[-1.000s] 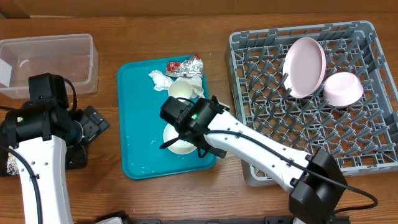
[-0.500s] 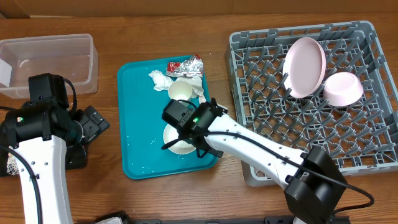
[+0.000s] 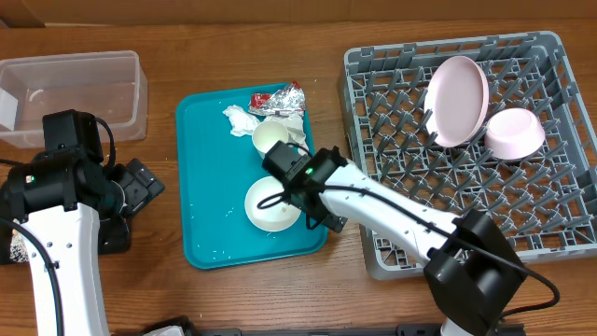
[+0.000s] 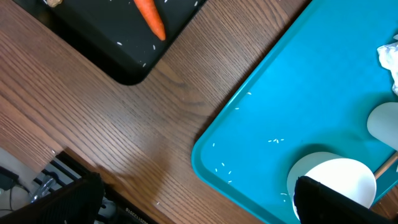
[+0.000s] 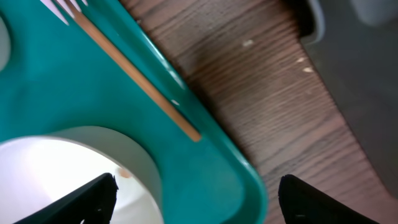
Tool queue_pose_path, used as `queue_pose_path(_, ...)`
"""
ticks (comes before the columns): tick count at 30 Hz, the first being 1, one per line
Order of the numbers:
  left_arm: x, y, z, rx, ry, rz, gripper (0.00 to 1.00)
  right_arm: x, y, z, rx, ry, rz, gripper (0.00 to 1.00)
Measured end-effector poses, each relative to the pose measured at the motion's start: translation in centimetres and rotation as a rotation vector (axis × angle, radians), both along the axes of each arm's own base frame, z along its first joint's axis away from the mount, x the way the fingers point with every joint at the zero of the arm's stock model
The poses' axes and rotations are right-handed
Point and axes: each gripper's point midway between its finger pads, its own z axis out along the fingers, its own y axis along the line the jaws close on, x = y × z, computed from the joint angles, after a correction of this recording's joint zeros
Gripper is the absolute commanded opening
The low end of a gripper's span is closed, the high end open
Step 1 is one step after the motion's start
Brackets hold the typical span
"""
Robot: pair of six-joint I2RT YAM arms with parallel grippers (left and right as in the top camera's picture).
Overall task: Sort waste into correct bins and load items into the dishwasher rack
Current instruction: 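Close the right gripper on the white bowl's right rim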
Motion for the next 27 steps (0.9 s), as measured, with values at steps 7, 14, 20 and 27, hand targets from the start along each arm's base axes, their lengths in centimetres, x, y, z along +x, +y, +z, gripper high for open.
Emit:
queue_pose_path(7,0.0,0.0,0.0,0.000,0.000,0.000,1.00,0.8,1.2,-1.0,0.115,0.023,0.010,0.84)
queue_pose_path(14,0.0,0.0,0.0,0.000,0.000,0.000,1.00,-0.8,1.2,-2.4,0.137,0.085,0.026,0.78)
queue_pose_path(20,0.0,0.0,0.0,0.000,0.000,0.000,1.00,-1.5,1.1,-2.9,0.143,0.113,0.046,0.71)
queue_pose_path(27,0.0,0.0,0.0,0.000,0.000,0.000,1.00,-1.7,2.0,-2.8,0.156,0.102,0.076,0.69)
